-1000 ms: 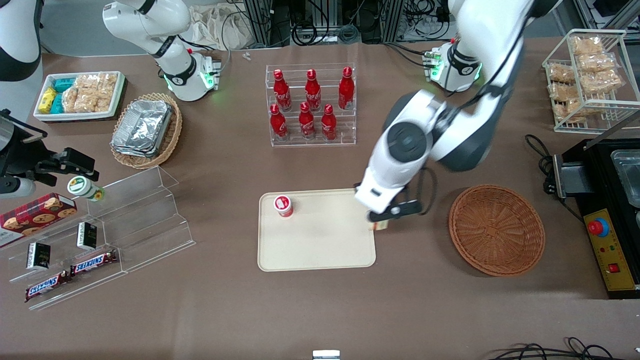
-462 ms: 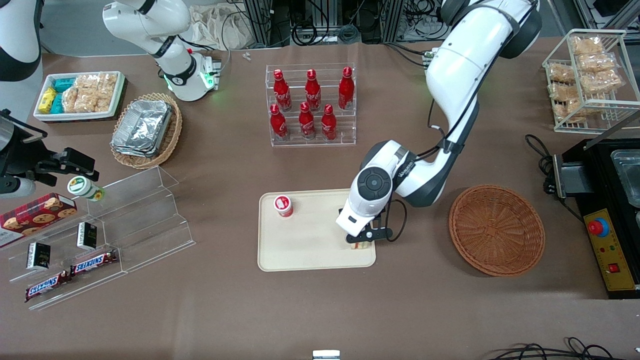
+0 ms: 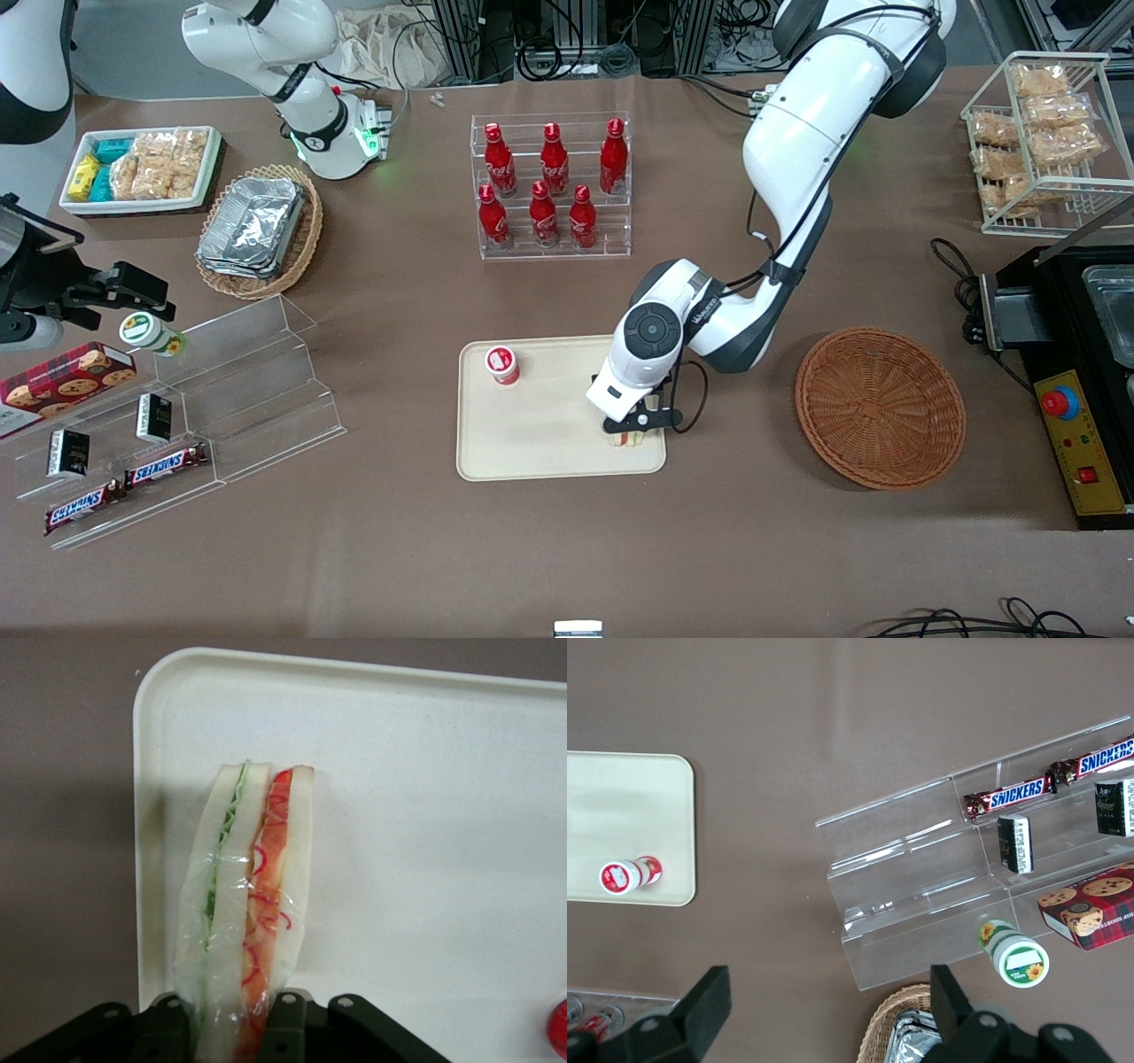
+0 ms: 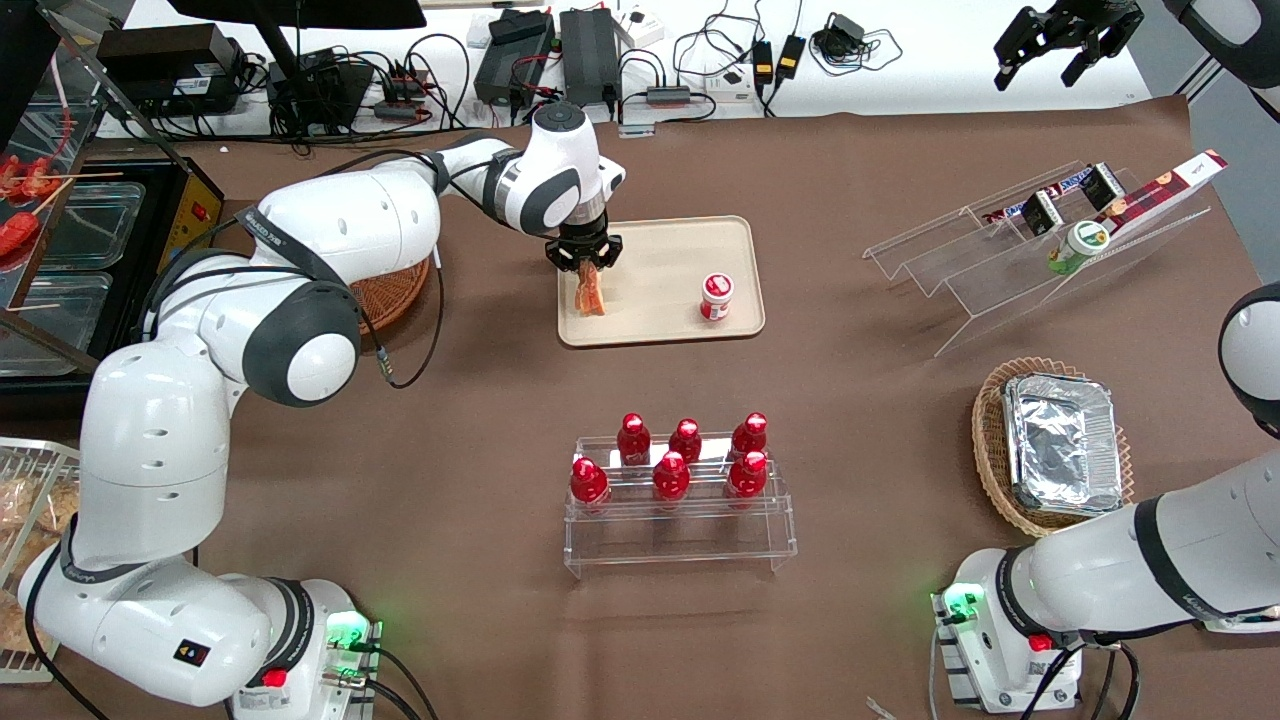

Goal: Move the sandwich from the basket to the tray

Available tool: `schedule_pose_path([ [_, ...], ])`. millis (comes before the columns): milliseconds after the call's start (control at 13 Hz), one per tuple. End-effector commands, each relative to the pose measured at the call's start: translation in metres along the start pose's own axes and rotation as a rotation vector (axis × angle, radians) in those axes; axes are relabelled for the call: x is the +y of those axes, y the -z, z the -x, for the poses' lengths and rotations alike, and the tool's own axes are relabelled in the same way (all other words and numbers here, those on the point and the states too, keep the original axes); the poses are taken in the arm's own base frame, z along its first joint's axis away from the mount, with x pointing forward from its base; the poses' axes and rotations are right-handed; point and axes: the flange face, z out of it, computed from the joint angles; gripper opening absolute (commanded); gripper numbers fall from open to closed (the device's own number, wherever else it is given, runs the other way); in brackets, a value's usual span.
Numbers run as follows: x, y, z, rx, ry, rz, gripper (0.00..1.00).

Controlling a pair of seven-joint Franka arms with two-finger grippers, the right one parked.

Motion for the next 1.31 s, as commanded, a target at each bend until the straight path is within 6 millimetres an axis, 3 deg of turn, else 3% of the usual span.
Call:
schedule_pose_path([
  [0,-0.002,0.011,-0.011,0.022,0.028,0.013,1.0],
  [308,-0.009,0.083,-0.014,0.055,0.033,-0.004,1.0],
  [462,-0.055,0.149,-0.039,0.035,0.1,-0.036,1.0],
  [615,-0.096,0.215,-0.042,0.029,0.143,-0.02,1.0],
  [769,-0.163,0.266,-0.046,-0.051,0.087,-0.024,1.0],
  [846,-0.208,0.293,-0.046,-0.086,0.071,-0.033,1.0],
  [1000,-0.271,0.337,-0.036,-0.092,-0.034,0.018,1.0],
  [1231,-0.36,0.353,-0.01,-0.05,-0.114,0.006,1.0],
])
